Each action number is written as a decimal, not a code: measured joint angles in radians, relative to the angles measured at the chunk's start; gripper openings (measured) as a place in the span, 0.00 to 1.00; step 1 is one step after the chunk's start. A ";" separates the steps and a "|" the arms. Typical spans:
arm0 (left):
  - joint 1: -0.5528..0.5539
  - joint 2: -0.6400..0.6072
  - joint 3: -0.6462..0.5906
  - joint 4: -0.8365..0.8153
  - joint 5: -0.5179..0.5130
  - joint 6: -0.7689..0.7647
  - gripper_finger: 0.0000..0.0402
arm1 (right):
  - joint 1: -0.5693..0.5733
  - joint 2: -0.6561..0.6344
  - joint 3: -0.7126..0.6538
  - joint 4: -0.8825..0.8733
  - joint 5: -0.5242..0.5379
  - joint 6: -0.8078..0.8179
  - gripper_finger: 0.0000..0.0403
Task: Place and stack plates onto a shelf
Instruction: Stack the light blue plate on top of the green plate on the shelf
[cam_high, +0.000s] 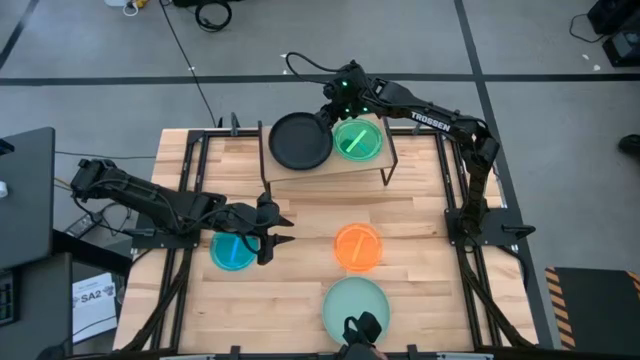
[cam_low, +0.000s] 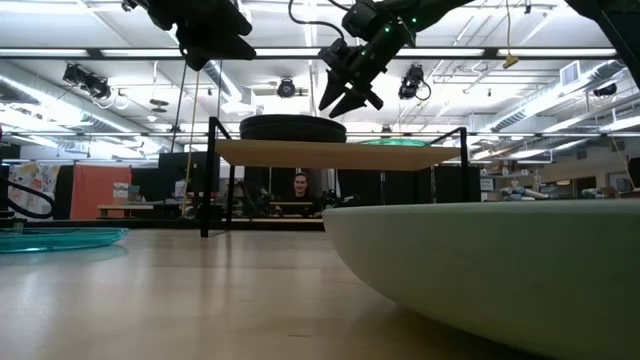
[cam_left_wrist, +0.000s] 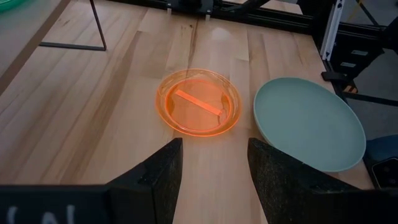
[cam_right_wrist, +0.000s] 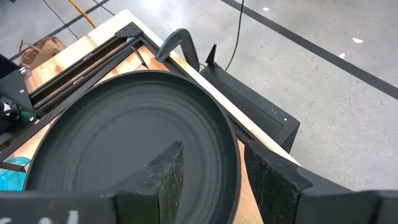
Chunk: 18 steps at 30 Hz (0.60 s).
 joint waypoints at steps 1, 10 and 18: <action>0.000 0.000 0.000 0.000 0.000 0.000 0.47 | 0.000 0.000 0.000 0.000 0.000 0.000 0.43; 0.000 0.000 0.000 0.000 0.000 0.000 0.47 | 0.000 0.000 0.000 -0.013 0.000 0.000 0.43; 0.000 0.000 0.000 0.000 0.000 0.000 0.47 | 0.000 0.000 0.000 -0.062 0.000 0.000 0.43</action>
